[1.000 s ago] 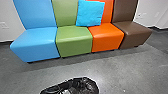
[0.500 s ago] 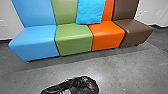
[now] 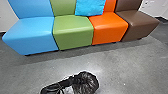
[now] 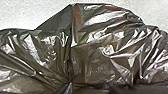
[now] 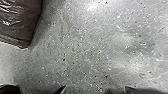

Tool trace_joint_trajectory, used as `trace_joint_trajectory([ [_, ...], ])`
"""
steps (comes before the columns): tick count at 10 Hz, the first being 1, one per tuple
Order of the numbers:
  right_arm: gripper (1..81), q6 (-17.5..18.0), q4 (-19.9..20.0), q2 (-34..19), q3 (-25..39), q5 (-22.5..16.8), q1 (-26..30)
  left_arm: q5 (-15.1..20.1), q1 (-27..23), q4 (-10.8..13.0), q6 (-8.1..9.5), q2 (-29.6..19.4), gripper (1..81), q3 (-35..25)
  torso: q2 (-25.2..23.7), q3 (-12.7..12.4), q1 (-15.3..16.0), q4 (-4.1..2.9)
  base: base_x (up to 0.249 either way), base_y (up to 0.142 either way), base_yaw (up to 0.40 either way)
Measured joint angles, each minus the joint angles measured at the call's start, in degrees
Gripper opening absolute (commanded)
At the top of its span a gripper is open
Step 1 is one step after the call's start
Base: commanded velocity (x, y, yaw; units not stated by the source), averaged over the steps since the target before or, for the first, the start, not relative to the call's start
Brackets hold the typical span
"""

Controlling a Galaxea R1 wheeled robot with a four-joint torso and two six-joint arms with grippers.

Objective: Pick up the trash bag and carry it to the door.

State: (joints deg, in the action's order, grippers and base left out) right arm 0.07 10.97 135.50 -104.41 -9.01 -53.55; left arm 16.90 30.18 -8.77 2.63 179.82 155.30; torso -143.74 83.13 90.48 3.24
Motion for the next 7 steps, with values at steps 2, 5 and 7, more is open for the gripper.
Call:
trace_joint_trajectory([
  [2,81.1,0.00,0.02,0.02,-0.13,0.00,0.09,-0.30,0.29,0.00,-0.02,-0.17,81.1,-0.09,0.02,-0.02,0.00,0.00,0.000,0.000,0.000],
  [5,81.1,0.00,0.07,0.04,-0.16,0.00,0.06,-0.09,0.68,-0.21,-0.07,-0.68,1.0,-0.39,0.00,-0.02,0.00,-0.02,0.000,0.000,0.000],
  [7,81.1,0.00,0.07,0.06,-0.18,0.00,0.06,0.49,1.16,-0.30,0.21,-0.79,1.0,-0.48,0.00,0.00,0.00,-0.02,0.000,0.000,0.000],
])
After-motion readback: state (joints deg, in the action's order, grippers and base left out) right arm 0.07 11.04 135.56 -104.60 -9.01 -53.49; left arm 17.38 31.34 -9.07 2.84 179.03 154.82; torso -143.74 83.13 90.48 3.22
